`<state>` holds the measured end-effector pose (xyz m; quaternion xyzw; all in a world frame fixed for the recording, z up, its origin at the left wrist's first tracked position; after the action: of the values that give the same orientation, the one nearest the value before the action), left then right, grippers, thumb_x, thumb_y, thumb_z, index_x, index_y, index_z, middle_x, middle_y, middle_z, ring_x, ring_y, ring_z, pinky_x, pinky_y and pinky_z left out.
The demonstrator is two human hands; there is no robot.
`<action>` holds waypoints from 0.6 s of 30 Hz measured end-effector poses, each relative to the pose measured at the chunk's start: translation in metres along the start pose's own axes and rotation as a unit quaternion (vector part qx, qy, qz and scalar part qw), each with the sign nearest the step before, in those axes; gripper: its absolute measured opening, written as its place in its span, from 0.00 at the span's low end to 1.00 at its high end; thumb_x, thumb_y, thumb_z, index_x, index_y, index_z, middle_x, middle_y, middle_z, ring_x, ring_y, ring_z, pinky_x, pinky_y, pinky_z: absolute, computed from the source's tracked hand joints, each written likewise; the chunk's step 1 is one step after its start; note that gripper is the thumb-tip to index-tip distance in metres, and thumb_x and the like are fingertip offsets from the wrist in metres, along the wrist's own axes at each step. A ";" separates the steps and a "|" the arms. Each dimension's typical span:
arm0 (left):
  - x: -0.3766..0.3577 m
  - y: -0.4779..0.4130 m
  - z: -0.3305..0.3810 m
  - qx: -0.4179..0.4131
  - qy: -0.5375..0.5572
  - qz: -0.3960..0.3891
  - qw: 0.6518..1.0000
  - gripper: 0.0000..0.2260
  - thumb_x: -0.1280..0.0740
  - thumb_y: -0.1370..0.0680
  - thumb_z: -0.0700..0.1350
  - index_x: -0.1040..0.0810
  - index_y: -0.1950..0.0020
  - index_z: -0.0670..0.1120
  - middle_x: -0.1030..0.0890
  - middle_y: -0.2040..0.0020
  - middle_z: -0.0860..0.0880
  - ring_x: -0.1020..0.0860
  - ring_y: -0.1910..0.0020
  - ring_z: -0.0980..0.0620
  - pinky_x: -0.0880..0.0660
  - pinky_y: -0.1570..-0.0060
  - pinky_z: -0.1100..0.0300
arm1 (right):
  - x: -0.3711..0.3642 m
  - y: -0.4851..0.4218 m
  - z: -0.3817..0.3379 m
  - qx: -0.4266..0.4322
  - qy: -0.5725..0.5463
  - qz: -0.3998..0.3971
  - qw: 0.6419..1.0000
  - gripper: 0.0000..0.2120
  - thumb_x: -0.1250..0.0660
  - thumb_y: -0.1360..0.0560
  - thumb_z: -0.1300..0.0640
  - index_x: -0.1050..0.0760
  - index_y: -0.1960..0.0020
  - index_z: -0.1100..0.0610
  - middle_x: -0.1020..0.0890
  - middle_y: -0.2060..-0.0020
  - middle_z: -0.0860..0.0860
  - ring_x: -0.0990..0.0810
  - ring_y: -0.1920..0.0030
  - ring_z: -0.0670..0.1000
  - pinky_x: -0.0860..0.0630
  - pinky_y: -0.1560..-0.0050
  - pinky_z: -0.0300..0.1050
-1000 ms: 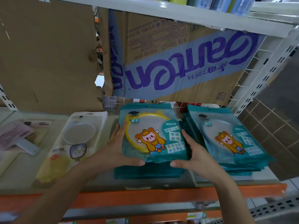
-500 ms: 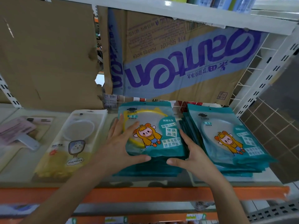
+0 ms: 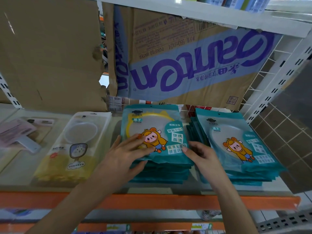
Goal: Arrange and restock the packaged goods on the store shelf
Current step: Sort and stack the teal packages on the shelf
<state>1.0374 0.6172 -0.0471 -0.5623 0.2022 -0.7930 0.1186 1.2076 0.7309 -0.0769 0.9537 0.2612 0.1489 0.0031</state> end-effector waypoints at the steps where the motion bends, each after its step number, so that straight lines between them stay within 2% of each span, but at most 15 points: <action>1: -0.002 0.000 0.000 -0.007 -0.007 -0.017 1.000 0.20 0.44 0.28 0.52 0.33 0.36 0.59 0.23 0.37 0.48 0.28 0.35 0.48 0.29 0.44 0.36 | -0.001 -0.001 0.000 -0.003 0.003 -0.004 1.000 0.11 0.33 0.28 0.52 0.24 0.47 0.53 0.17 0.54 0.53 0.17 0.56 0.46 0.20 0.56 0.41; 2: -0.004 0.001 -0.002 -0.008 0.000 -0.034 0.999 0.21 0.45 0.27 0.51 0.35 0.34 0.61 0.25 0.35 0.49 0.30 0.33 0.49 0.29 0.44 0.35 | -0.002 -0.001 0.000 -0.004 -0.002 -0.007 1.000 0.06 0.34 0.27 0.56 0.25 0.50 0.51 0.17 0.54 0.52 0.17 0.57 0.46 0.20 0.57 0.40; 5: -0.008 0.008 -0.009 0.006 0.044 -0.072 0.996 0.27 0.50 0.25 0.49 0.50 0.30 0.72 0.37 0.28 0.53 0.44 0.27 0.56 0.37 0.36 0.34 | -0.002 -0.003 0.001 -0.006 -0.022 -0.002 1.000 0.05 0.34 0.26 0.59 0.25 0.52 0.51 0.17 0.56 0.49 0.17 0.58 0.45 0.21 0.59 0.38; 7: -0.011 0.012 -0.011 0.002 0.036 -0.088 0.995 0.28 0.52 0.26 0.48 0.55 0.30 0.72 0.41 0.27 0.54 0.52 0.26 0.58 0.41 0.34 0.35 | -0.001 -0.002 0.002 -0.008 -0.026 0.010 1.000 0.06 0.33 0.27 0.59 0.25 0.52 0.51 0.17 0.57 0.51 0.17 0.58 0.47 0.21 0.60 0.41; 9: -0.014 0.013 -0.012 0.011 0.041 -0.111 0.993 0.28 0.54 0.26 0.50 0.58 0.32 0.74 0.45 0.26 0.57 0.56 0.26 0.61 0.44 0.31 0.36 | 0.000 -0.002 0.002 -0.014 -0.036 0.018 0.999 0.06 0.33 0.27 0.59 0.26 0.52 0.51 0.18 0.59 0.52 0.18 0.62 0.45 0.24 0.66 0.38; 12: -0.014 0.014 -0.012 0.026 0.068 -0.137 0.988 0.27 0.56 0.27 0.52 0.60 0.34 0.77 0.50 0.26 0.61 0.59 0.26 0.64 0.46 0.28 0.40 | -0.001 -0.002 0.005 -0.030 -0.048 0.013 0.998 0.06 0.33 0.26 0.61 0.27 0.49 0.56 0.18 0.61 0.51 0.19 0.67 0.41 0.29 0.74 0.32; 16: -0.014 0.015 -0.011 0.018 0.086 -0.147 0.985 0.27 0.56 0.27 0.52 0.60 0.35 0.77 0.50 0.26 0.61 0.57 0.26 0.63 0.45 0.28 0.43 | 0.000 0.001 0.008 -0.036 -0.047 0.027 0.998 0.10 0.32 0.27 0.60 0.27 0.46 0.59 0.17 0.59 0.53 0.18 0.62 0.48 0.27 0.71 0.36; 18: -0.014 0.016 -0.010 0.015 0.093 -0.152 0.984 0.27 0.56 0.28 0.52 0.61 0.35 0.77 0.50 0.26 0.61 0.58 0.26 0.64 0.46 0.27 0.45 | 0.000 0.004 0.010 -0.040 -0.047 0.030 0.998 0.11 0.32 0.27 0.60 0.27 0.46 0.59 0.17 0.60 0.53 0.18 0.64 0.46 0.29 0.73 0.34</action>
<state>1.0322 0.6107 -0.0688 -0.5082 0.1128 -0.8537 -0.0142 1.2119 0.7284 -0.0858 0.9662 0.2262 0.1138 0.0492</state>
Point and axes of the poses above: each hand's wrist, its own y-axis away from the middle knuckle, its own x-axis out of the back of the hand, z = x × y, the point moved 8 cm from there along -y, towards the middle knuckle
